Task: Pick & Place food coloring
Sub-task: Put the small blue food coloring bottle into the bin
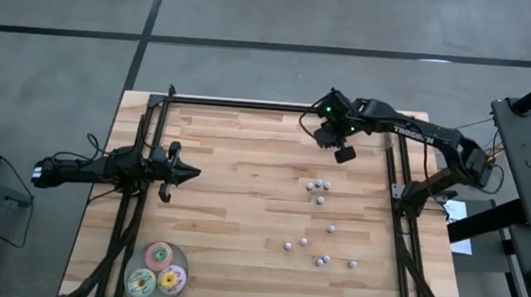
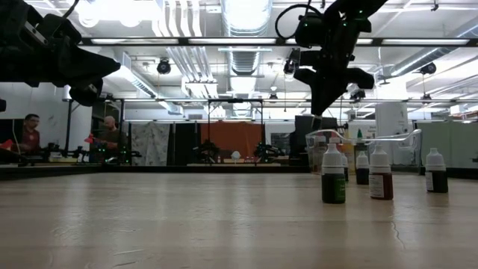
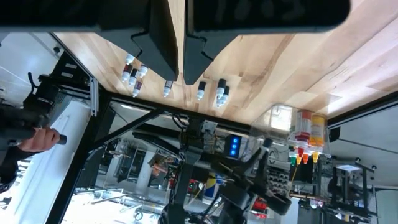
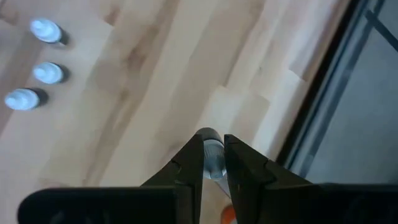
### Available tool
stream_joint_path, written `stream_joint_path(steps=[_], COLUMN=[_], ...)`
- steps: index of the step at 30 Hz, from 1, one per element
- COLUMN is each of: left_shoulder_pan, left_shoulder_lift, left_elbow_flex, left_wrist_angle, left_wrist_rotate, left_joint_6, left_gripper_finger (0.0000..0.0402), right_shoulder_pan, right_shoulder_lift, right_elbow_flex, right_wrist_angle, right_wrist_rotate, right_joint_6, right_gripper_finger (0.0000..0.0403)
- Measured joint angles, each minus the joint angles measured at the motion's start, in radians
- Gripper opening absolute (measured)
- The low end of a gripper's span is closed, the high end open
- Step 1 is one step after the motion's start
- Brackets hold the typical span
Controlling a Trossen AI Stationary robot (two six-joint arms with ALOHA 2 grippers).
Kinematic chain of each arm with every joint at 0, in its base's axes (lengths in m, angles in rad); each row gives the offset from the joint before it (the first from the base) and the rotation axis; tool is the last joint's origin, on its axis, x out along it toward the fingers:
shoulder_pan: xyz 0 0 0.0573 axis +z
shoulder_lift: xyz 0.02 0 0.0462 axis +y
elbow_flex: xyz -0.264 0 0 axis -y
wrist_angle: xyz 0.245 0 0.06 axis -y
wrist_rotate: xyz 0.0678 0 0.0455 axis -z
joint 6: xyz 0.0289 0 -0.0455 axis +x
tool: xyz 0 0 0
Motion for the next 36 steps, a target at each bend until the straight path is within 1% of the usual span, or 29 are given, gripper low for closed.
stream_joint_path(steps=[17, 26, 36], left_shoulder_pan=[0.0, 0.0, 0.0], left_shoulder_lift=[0.0, 0.0, 0.0], left_elbow_flex=[0.0, 0.0, 0.0], left_wrist_angle=[0.0, 0.0, 0.0], left_wrist_rotate=[0.0, 0.0, 0.0], left_joint_6=[0.0, 0.0, 0.0], left_gripper_finger=[0.0, 0.0, 0.0], right_shoulder_pan=[-0.123, -0.2, -0.269], right_shoulder_lift=[-0.055, -0.056, -0.056], right_elbow_flex=[0.0, -0.005, -0.056], right_wrist_angle=[-0.014, -0.052, -0.057], right_wrist_rotate=[0.0, 0.0, -0.001], right_joint_6=[-0.005, -0.001, 0.018], right_gripper_finger=[0.0048, 0.0048, 0.0048])
